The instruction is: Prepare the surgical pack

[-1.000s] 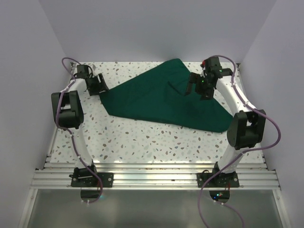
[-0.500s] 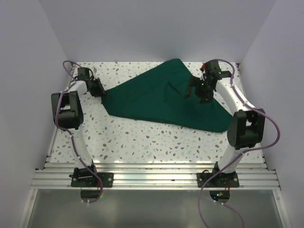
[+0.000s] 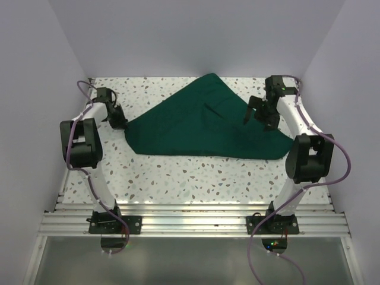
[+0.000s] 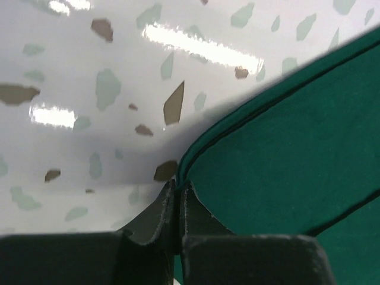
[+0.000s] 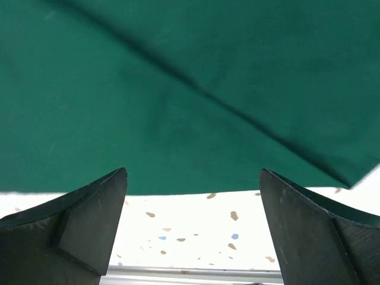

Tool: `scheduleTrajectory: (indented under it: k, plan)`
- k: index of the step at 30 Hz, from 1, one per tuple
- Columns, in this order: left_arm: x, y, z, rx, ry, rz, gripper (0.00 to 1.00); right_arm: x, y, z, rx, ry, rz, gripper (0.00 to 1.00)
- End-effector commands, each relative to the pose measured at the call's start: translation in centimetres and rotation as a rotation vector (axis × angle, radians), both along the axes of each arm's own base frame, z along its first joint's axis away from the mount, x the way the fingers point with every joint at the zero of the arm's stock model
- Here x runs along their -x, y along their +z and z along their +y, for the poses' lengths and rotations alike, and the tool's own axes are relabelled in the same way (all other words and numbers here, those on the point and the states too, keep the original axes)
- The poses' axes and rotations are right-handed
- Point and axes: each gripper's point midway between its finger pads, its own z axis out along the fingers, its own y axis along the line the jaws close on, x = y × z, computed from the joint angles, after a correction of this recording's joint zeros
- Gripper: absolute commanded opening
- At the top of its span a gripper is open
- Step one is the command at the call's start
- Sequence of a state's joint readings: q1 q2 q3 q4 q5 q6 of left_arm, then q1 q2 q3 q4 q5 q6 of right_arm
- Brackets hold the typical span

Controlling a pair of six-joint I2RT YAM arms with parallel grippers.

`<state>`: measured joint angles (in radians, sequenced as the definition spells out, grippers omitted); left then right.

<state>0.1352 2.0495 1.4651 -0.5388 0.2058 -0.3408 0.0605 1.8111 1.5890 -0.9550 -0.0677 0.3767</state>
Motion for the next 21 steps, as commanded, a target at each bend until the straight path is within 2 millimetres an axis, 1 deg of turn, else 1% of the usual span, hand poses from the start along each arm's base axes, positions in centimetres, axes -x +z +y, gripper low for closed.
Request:
scheduleTrajectory:
  k: [1,2,4,5,6,7,8,9,10,11,12,13,14,16,17,18,19,20,21]
  plan:
    - [1.6,2.8,0.5,-0.031,0.051,-0.004,0.00,-0.3,-0.8,-5.3,0.074,-0.162,0.022,0.95]
    - [1.8,3.4,0.4,-0.030,0.054,-0.014,0.00,-0.3,-1.3,-6.2,0.075,-0.180,0.031,0.95]
    - [2.2,3.7,0.4,-0.025,0.055,-0.012,0.00,-0.5,-1.6,-7.0,0.092,-0.189,0.028,0.93]
    - [2.0,4.3,0.2,-0.017,0.048,-0.030,0.00,-0.5,-1.8,-7.5,0.103,-0.187,0.033,0.92]
    - [1.8,4.9,-0.5,0.018,0.031,-0.046,0.00,-0.4,-1.9,-7.5,0.100,-0.175,0.037,0.89]
    - [1.5,5.4,-1.0,0.043,0.028,-0.064,0.00,-0.4,-1.8,-7.2,0.084,-0.154,0.032,0.86]
    - [1.4,5.9,-1.4,0.070,0.023,-0.076,0.00,-0.1,-1.6,-6.5,0.051,-0.114,0.027,0.85]
    - [1.2,6.7,-2.4,0.120,0.004,-0.092,0.00,-0.6,-1.2,-4.7,-0.041,-0.073,-0.012,0.83]
    - [0.9,7.2,-3.1,0.157,0.004,-0.109,0.00,-0.6,-1.0,-3.7,-0.099,-0.049,-0.030,0.80]
    - [0.8,7.8,-4.1,0.183,-0.011,-0.122,0.00,0.2,-1.9,-2.8,-0.146,-0.060,-0.008,0.78]
    - [0.8,8.4,-5.0,0.211,-0.027,-0.134,0.00,0.1,-1.4,-2.0,-0.190,-0.055,-0.036,0.75]
    - [0.6,9.2,-5.7,0.226,-0.027,-0.150,0.00,0.4,-1.8,-1.8,-0.203,-0.064,-0.027,0.67]
    - [0.6,9.8,-7.0,0.238,-0.049,-0.159,0.00,0.9,-2.7,-1.8,-0.205,-0.081,0.000,0.61]
    - [0.5,11.1,-8.8,0.293,-0.050,-0.182,0.00,1.2,-3.8,-1.9,-0.200,-0.095,0.035,0.46]
    - [0.6,12.2,-10.3,0.318,-0.069,-0.200,0.00,1.3,-4.1,-1.7,-0.212,-0.098,0.046,0.44]
    - [0.5,12.7,-10.8,0.338,-0.061,-0.209,0.00,1.2,-4.5,-1.6,-0.222,-0.099,0.050,0.42]
    - [0.4,13.5,-12.1,0.373,-0.046,-0.215,0.00,1.2,-4.9,-1.4,-0.232,-0.102,0.059,0.36]
    - [0.5,14.6,-13.8,0.397,-0.068,-0.234,0.00,1.4,-5.4,-1.3,-0.238,-0.109,0.071,0.31]
    - [0.3,15.6,-14.7,0.424,-0.051,-0.243,0.00,1.2,-5.7,-1.4,-0.236,-0.115,0.066,0.28]
